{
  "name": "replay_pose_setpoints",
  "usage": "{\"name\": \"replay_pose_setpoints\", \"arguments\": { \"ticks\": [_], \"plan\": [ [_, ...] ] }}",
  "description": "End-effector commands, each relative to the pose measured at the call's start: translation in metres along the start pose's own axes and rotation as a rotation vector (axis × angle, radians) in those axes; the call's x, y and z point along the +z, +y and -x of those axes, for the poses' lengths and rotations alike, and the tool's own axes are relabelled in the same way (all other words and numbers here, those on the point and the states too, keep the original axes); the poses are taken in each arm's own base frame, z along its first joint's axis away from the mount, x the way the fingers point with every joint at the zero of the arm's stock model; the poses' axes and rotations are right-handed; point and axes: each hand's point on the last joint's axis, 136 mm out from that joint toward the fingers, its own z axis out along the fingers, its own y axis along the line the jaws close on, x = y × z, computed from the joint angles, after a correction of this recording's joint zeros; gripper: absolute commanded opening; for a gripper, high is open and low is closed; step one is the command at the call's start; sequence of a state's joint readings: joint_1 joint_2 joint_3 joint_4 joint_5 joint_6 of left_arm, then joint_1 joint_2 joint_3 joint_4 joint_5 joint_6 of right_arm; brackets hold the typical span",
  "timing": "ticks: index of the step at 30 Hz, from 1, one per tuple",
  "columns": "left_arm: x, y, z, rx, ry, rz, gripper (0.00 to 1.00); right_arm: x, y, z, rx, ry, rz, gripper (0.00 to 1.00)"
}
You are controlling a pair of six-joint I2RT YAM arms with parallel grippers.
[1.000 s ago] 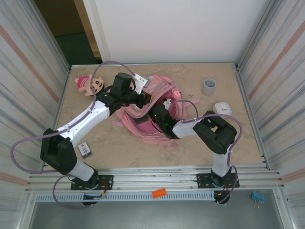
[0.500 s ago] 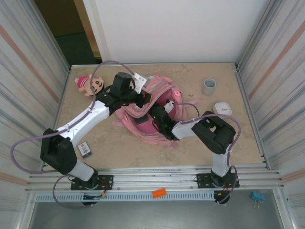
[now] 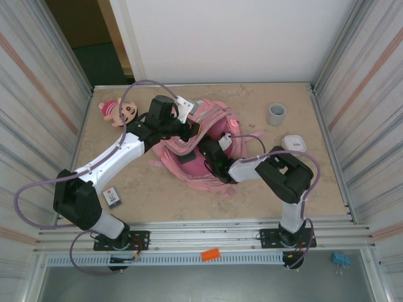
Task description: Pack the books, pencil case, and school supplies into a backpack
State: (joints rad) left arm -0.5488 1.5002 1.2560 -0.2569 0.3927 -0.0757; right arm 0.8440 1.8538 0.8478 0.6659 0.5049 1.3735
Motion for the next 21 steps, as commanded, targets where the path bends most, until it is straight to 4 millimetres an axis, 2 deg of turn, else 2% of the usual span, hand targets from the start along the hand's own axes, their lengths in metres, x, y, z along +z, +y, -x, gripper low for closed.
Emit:
{"name": "replay_pose_setpoints", "arguments": {
  "ticks": [1, 4, 8, 11, 17, 18, 21],
  "plan": [
    [-0.021, -0.013, 0.046, 0.073, -0.168, -0.023, 0.0, -0.023, -0.01, 0.012, -0.053, 0.007, -0.05, 0.63],
    [-0.02, -0.01, 0.044, 0.077, -0.165, -0.01, 0.0, -0.04, -0.015, 0.022, -0.074, 0.013, -0.067, 0.67],
    [-0.017, -0.006, 0.039, 0.086, -0.148, 0.009, 0.0, -0.066, -0.003, 0.037, -0.15, 0.017, -0.068, 0.7],
    [-0.015, 0.001, 0.029, 0.107, -0.115, 0.041, 0.0, -0.093, 0.007, 0.055, -0.239, -0.016, -0.083, 0.72],
    [0.0, 0.001, -0.008, 0.144, -0.005, 0.036, 0.0, -0.151, 0.013, 0.103, -0.366, -0.117, -0.098, 0.73],
    [0.003, -0.004, -0.017, 0.155, 0.022, 0.016, 0.02, -0.158, 0.013, 0.111, -0.376, -0.135, -0.1, 0.73],
    [0.007, -0.018, -0.035, 0.182, 0.078, -0.025, 0.23, -0.177, 0.018, 0.127, -0.397, -0.171, -0.066, 0.73]
  ]
}}
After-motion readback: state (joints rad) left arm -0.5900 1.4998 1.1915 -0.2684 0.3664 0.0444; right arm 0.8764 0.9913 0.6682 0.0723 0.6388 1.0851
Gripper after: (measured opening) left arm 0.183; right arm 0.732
